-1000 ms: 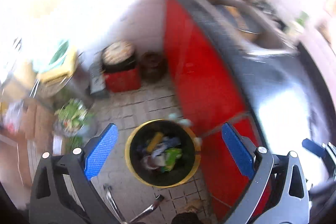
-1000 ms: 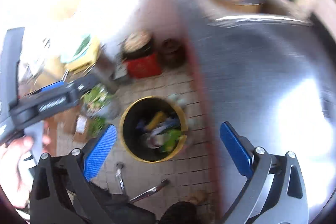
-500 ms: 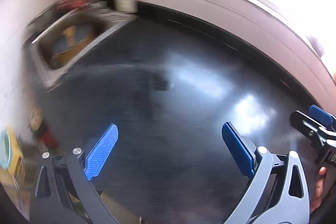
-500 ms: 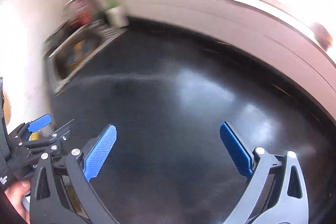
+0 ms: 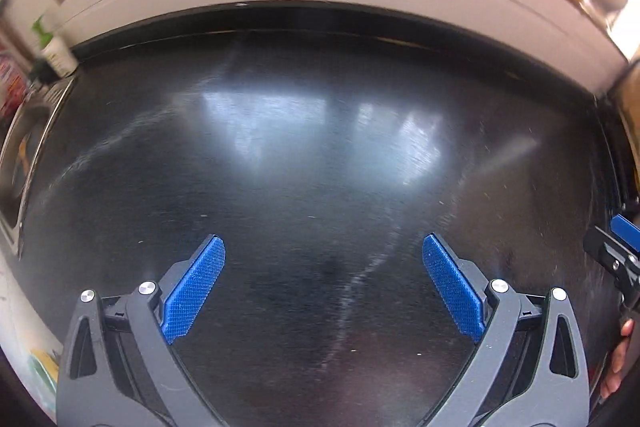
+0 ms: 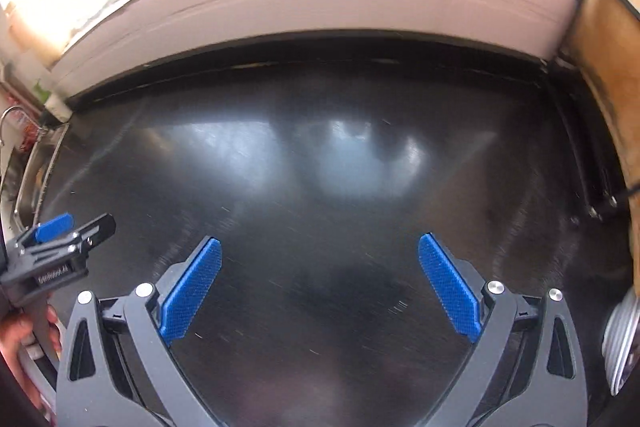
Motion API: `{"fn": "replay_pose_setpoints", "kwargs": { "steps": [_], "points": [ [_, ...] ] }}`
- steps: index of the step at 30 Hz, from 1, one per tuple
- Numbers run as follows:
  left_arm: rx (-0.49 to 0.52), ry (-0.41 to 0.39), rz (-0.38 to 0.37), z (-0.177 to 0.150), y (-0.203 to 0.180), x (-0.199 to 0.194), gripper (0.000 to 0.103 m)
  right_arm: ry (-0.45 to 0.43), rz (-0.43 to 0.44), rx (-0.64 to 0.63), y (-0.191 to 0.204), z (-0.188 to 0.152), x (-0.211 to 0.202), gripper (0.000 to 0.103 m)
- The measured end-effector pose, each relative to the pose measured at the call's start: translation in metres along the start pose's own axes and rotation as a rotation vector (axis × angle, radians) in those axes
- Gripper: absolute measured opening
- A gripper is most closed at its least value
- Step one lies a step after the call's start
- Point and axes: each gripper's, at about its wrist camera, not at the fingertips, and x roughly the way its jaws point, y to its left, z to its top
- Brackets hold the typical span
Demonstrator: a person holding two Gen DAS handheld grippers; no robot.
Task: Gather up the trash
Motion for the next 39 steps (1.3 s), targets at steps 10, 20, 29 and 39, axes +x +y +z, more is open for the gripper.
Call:
{"fn": "replay_pose_setpoints", "kwargs": {
  "steps": [10, 20, 29, 39],
  "points": [
    [0.106, 0.036, -0.003, 0.002, -0.025, 0.017, 0.096, 0.029, -0.036, 0.021, -0.027, -0.023, 0.002, 0.096],
    [0.107, 0.037, -0.018, -0.015, -0.031, 0.022, 0.096, 0.074, -0.057, 0.064, -0.025, -0.024, 0.016, 0.096],
    [0.121, 0.059, -0.031, -0.021, -0.025, 0.027, 0.096, 0.112, -0.054, 0.074, -0.02, -0.029, 0.029, 0.096],
    [0.142, 0.074, -0.03, -0.016, -0.023, 0.037, 0.096, 0.109, -0.067, 0.07, -0.011, -0.025, 0.031, 0.096]
  ]
}}
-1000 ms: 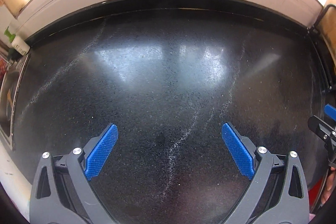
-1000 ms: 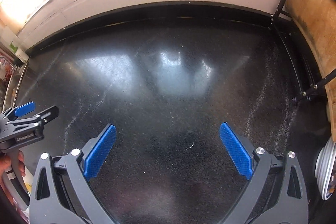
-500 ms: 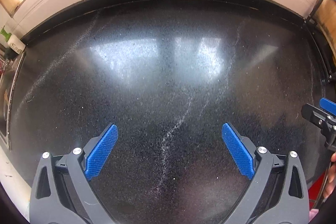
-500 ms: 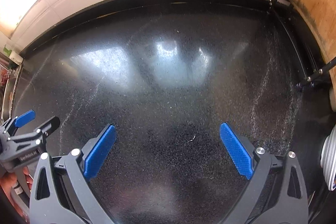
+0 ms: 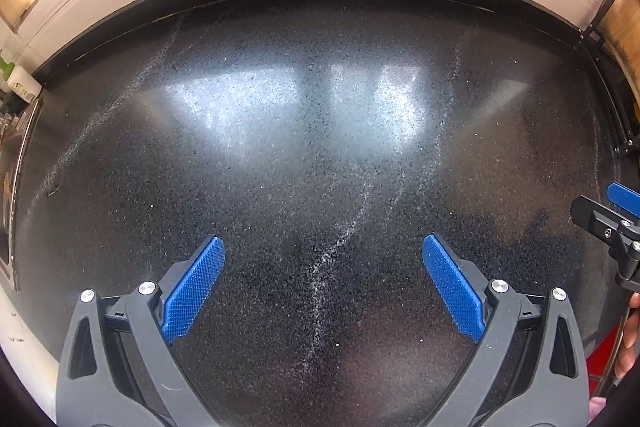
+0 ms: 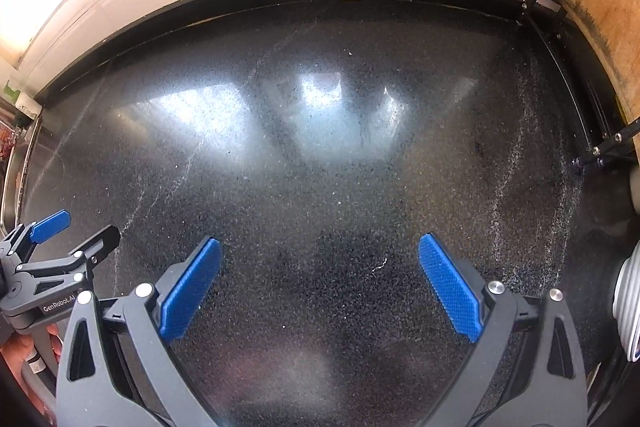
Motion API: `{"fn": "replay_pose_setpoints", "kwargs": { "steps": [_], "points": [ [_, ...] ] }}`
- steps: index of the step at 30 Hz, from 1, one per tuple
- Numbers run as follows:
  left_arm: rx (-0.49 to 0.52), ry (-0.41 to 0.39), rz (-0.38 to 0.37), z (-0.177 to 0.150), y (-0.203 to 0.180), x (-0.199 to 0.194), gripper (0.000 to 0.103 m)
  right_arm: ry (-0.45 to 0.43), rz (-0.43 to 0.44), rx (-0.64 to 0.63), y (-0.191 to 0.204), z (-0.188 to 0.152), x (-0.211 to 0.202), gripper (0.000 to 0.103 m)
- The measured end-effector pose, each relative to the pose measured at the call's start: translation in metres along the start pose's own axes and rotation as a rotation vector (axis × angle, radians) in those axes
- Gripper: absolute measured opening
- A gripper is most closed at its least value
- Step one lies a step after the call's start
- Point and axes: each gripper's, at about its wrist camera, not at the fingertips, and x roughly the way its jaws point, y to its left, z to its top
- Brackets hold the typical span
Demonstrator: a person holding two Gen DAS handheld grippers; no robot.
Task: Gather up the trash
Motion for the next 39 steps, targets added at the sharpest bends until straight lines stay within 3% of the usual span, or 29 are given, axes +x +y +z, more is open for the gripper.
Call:
{"fn": "replay_pose_setpoints", "kwargs": {
  "steps": [39],
  "points": [
    [0.02, 0.031, -0.037, 0.01, -0.006, 0.017, 0.096, 0.051, -0.028, 0.019, -0.006, -0.006, 0.017, 0.096]
  ]
}}
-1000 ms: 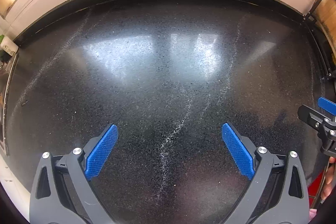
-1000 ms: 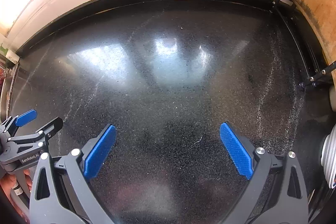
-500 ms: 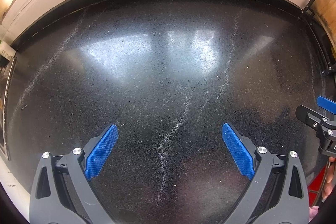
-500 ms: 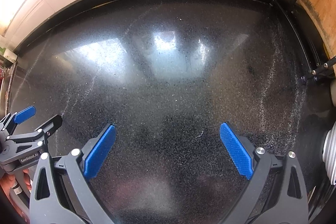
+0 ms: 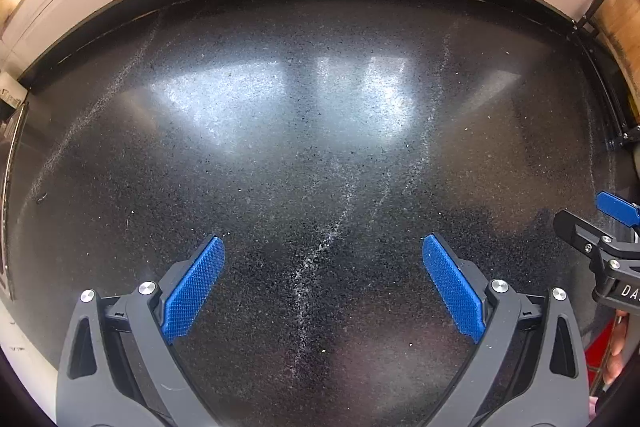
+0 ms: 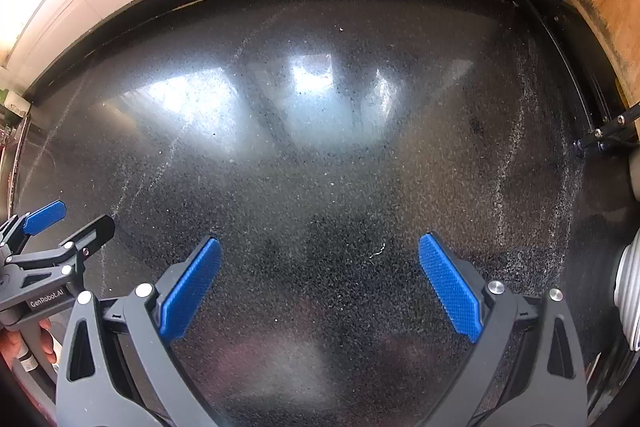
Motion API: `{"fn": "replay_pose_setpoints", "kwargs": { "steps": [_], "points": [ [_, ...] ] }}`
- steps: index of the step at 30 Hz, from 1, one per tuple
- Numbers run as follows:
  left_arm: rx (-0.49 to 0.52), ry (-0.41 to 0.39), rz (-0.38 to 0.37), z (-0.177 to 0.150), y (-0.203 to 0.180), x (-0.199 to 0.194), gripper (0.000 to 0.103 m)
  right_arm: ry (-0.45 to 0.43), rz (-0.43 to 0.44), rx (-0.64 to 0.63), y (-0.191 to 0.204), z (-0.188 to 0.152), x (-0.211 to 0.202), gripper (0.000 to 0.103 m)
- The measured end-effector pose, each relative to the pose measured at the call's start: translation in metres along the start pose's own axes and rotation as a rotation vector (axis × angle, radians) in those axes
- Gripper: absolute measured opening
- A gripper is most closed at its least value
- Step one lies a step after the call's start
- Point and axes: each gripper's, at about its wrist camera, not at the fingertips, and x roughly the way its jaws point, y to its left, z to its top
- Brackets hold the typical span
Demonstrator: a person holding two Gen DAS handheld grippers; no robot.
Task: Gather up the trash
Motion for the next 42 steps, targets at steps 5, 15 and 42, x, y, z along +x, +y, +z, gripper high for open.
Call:
{"fn": "replay_pose_setpoints", "kwargs": {
  "steps": [5, 15, 42],
  "points": [
    [0.002, 0.041, 0.026, -0.002, -0.001, 0.006, 0.096, 0.001, -0.006, 0.002, -0.003, -0.002, 0.0, 0.096],
    [0.0, 0.048, 0.025, -0.005, -0.001, 0.012, 0.096, 0.006, -0.02, -0.006, -0.006, -0.006, -0.002, 0.096],
    [-0.036, 0.02, 0.077, -0.022, 0.014, 0.007, 0.096, 0.018, -0.039, -0.04, 0.002, -0.021, -0.003, 0.096]
  ]
}}
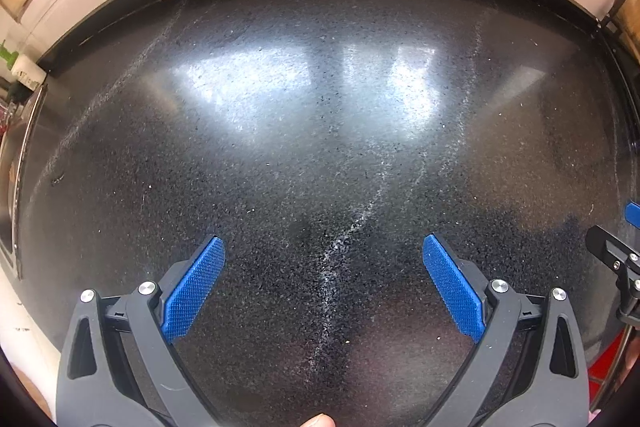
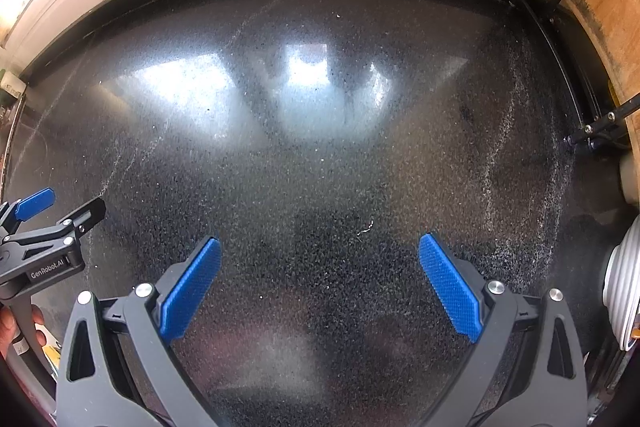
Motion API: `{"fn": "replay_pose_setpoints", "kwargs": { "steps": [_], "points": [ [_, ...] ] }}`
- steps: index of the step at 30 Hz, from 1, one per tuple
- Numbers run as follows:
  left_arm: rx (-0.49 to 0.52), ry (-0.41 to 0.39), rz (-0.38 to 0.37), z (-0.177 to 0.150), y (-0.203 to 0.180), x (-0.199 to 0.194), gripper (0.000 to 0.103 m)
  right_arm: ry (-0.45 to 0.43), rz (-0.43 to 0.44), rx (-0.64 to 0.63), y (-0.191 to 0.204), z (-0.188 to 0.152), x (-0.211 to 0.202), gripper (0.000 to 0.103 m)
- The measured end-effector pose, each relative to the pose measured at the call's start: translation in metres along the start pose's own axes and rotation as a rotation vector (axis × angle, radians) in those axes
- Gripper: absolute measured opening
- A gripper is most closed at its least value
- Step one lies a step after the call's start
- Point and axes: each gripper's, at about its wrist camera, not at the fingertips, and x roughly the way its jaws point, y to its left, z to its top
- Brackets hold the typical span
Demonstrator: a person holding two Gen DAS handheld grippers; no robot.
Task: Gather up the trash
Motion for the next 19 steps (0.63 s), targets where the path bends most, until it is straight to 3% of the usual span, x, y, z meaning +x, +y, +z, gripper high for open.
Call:
{"fn": "replay_pose_setpoints", "kwargs": {
  "steps": [11, 14, 19],
  "points": [
    [-0.036, -0.021, -0.041, -0.003, 0.015, -0.002, 0.096, 0.003, 0.004, 0.005, 0.002, -0.002, -0.001, 0.096],
    [-0.06, -0.02, -0.091, -0.003, 0.021, 0.0, 0.096, 0.006, 0.004, 0.007, 0.003, -0.003, 0.0, 0.096],
    [-0.034, -0.051, -0.039, -0.006, 0.023, -0.001, 0.096, 0.021, 0.001, 0.007, 0.005, -0.003, 0.005, 0.096]
  ]
}}
